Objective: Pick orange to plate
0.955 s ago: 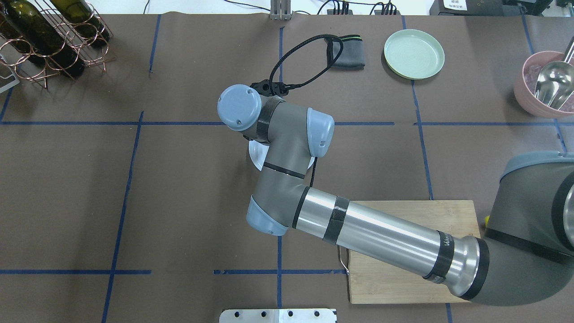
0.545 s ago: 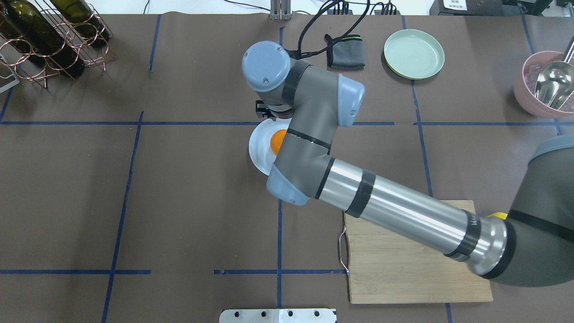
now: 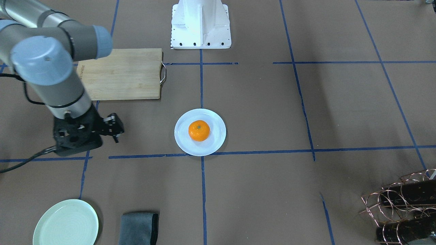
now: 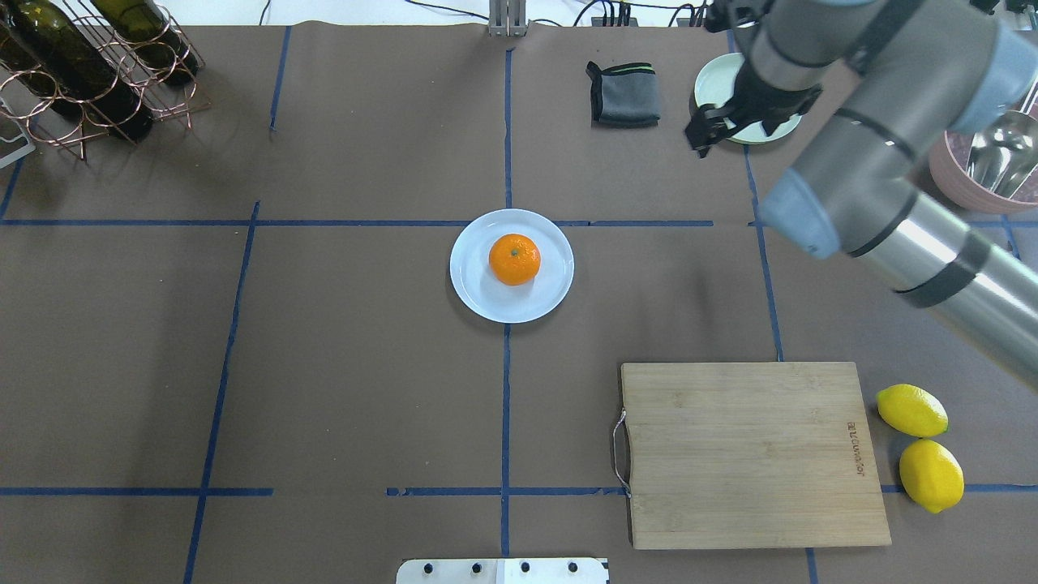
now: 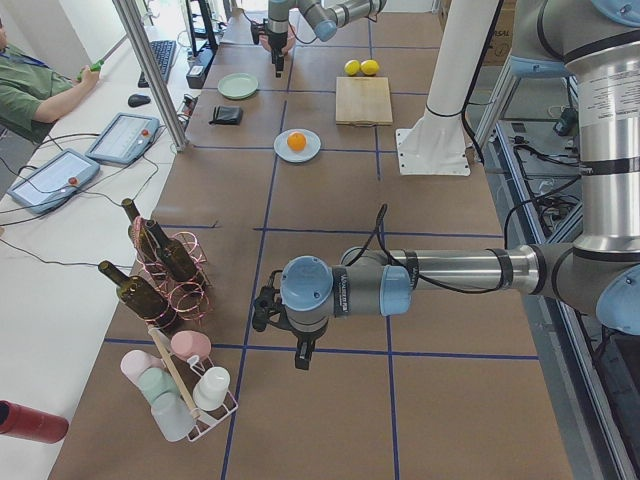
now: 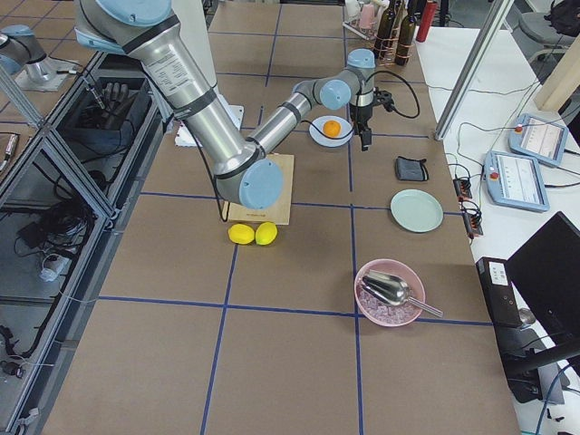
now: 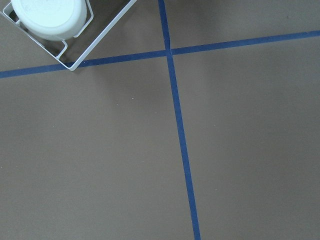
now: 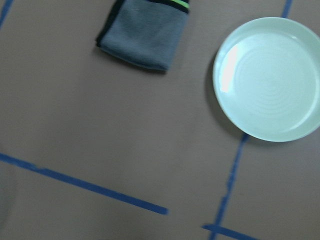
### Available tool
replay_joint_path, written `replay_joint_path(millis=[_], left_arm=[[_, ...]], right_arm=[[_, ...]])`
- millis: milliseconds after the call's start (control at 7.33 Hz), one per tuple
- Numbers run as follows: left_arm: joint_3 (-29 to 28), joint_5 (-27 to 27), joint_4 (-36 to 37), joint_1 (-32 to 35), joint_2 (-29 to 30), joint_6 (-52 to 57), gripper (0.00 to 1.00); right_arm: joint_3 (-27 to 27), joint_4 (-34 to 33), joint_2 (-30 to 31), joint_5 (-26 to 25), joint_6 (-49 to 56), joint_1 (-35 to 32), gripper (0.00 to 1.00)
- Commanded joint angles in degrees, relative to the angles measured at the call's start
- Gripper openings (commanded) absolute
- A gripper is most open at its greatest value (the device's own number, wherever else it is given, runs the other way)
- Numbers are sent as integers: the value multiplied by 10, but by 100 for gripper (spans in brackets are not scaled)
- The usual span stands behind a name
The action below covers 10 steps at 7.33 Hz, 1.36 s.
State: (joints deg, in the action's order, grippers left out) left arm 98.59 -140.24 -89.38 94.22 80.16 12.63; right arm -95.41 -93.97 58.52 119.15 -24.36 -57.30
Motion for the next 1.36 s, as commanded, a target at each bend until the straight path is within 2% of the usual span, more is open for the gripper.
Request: replay_joint_path(millis=[0,136,409,545,682,1227], left_arm=[[-2,0,1,0,-1,-4,100],[2,1,0,0,-1,-21,100],[15,11,-2,-1,6,-47,100],[33,49,1,-1,4,-47,100],[53,62,2,0,0,-47,100],[57,57,0,0,0,-43,100]], right_arm=[[-12,-1,107,104,241,-130,100],[-15,1,156,115,304,-177,100],[-17,11,271,112,330,-265,100],[-14,47,331,111,329,-286,100],[-11,81,381,109,330,-297,100],[-7,92,402,112,322,-308,100]])
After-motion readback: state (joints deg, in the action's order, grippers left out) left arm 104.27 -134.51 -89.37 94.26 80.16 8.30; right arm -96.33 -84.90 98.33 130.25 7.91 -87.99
